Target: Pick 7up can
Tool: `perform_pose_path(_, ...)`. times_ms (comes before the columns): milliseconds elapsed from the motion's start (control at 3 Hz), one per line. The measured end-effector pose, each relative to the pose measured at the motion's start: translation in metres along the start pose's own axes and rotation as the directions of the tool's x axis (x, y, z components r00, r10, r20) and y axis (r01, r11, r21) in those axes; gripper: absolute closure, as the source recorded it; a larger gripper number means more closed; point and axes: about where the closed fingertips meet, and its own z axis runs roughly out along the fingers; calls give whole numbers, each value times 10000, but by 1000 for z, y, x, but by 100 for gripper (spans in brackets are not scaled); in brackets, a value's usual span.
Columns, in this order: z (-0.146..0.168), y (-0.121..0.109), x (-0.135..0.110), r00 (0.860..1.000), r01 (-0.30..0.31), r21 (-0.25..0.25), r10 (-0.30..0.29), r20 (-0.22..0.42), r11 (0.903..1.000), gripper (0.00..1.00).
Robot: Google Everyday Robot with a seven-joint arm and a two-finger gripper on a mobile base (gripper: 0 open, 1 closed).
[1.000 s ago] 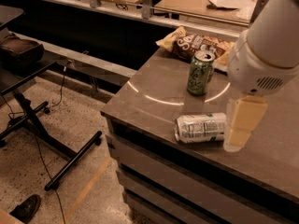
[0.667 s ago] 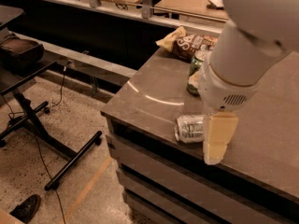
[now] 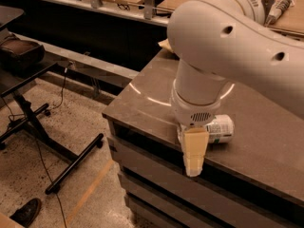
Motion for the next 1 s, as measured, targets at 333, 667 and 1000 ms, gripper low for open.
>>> perform_pose_path(333,12,-9,2,9998,-161,-159,160,-106,9997,0)
perform_pose_path(667,17,-20,11,9990,-419,-206,415,-178,9989,0)
perform_pose_path(1000,17,-25,22,9978,-627,-206,622,-250,9978,0)
